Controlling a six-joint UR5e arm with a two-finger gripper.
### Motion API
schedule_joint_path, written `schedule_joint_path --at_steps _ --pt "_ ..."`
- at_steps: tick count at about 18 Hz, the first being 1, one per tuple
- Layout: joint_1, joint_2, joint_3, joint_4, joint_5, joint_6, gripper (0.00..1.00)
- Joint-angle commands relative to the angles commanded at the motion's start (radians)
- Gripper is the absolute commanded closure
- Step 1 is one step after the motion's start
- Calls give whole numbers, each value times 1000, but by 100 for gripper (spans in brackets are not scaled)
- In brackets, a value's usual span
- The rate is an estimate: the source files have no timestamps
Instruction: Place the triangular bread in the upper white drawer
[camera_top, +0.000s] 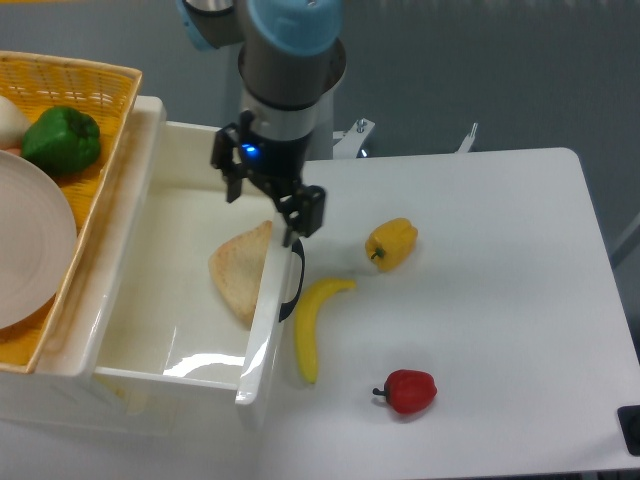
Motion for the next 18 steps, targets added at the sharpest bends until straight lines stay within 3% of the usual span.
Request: schedule_joint_path --at_steps 6,9,14,18 --pt "146 -34 -14 37 3 60 0" --pt "201 -69 -28 49 15 173 0" --pt "262 -169 -37 104 110 299 0" --pt "308 -236 -40 124 121 377 0"
